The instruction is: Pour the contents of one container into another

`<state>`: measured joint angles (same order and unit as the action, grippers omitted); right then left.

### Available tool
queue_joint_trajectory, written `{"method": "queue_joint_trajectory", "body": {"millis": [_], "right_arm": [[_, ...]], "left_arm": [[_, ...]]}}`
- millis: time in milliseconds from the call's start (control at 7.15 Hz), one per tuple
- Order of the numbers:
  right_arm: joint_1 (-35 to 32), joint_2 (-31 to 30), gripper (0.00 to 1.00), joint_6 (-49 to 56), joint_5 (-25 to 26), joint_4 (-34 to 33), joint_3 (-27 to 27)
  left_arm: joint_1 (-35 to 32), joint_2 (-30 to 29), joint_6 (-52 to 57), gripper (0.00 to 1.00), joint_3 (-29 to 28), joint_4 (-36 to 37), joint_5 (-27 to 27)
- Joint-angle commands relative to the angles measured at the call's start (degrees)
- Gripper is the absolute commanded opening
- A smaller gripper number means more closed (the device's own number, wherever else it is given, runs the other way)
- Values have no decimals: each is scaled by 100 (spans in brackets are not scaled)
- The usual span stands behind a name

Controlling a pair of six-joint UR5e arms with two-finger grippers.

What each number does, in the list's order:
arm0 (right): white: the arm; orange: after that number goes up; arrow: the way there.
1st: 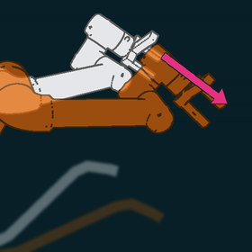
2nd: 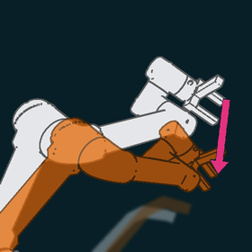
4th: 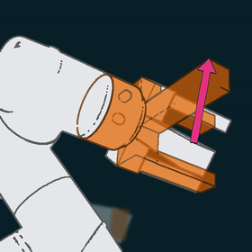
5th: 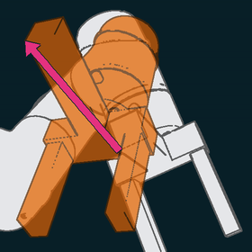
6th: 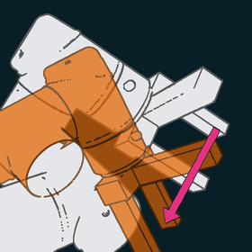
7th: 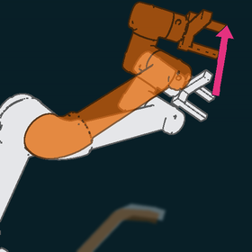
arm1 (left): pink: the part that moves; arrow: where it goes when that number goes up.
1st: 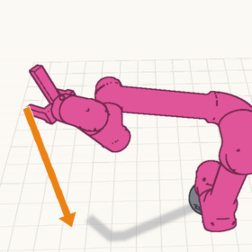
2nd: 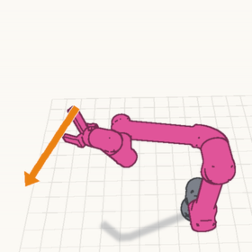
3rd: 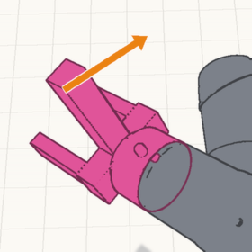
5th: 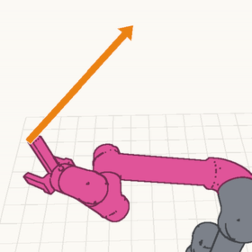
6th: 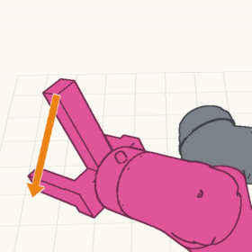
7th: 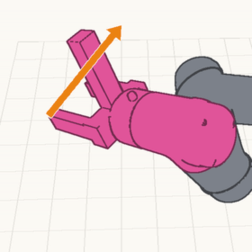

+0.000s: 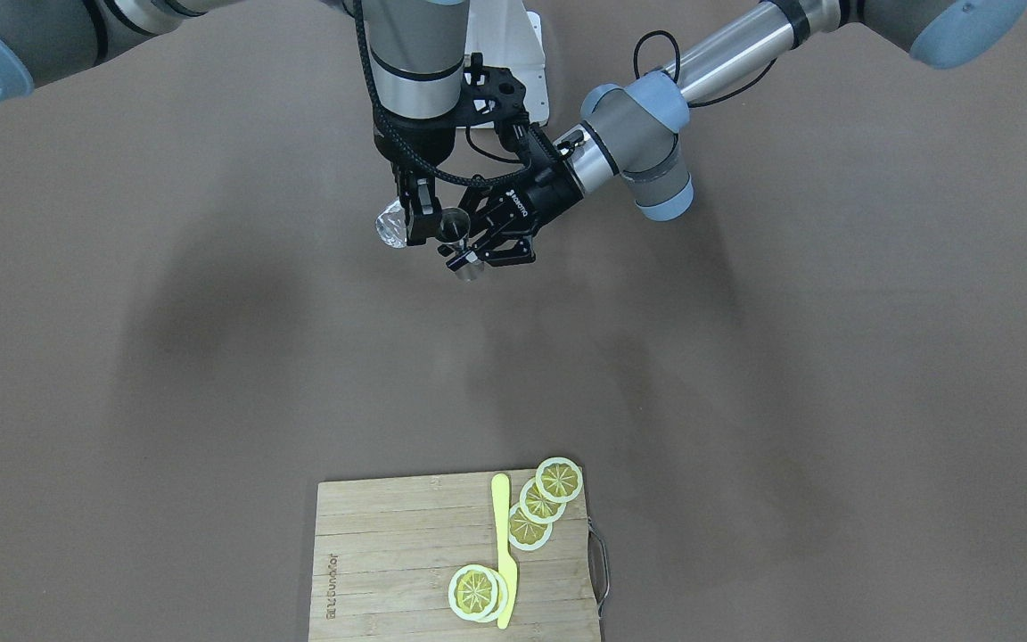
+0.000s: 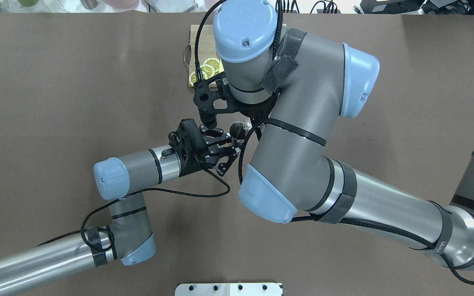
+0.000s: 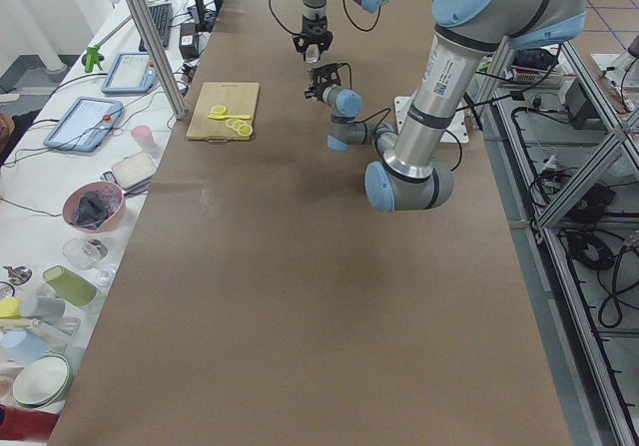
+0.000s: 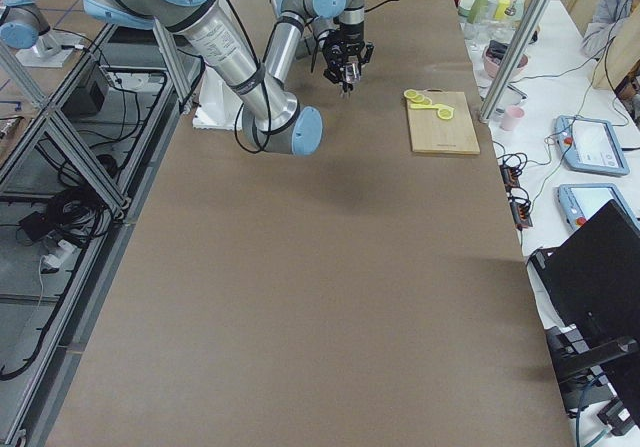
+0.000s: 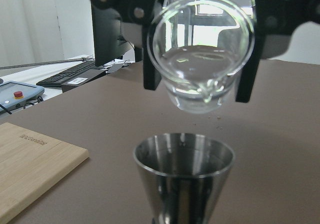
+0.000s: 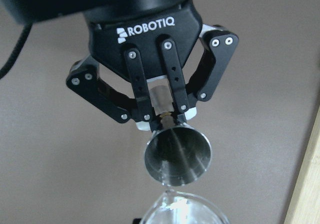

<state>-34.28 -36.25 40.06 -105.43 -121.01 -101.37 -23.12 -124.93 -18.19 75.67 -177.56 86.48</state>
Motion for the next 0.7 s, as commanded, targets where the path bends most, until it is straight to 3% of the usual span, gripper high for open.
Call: {"method": "queue_joint_trajectory", "body": {"millis": [0, 560], "right_arm": [[9, 30, 0, 11, 49, -37, 21], [36, 135, 0, 11, 75, -89, 108]], "left_arm": [[0, 4, 0, 0, 0, 2, 0], [0, -5, 0, 0, 0, 2, 0]]}}
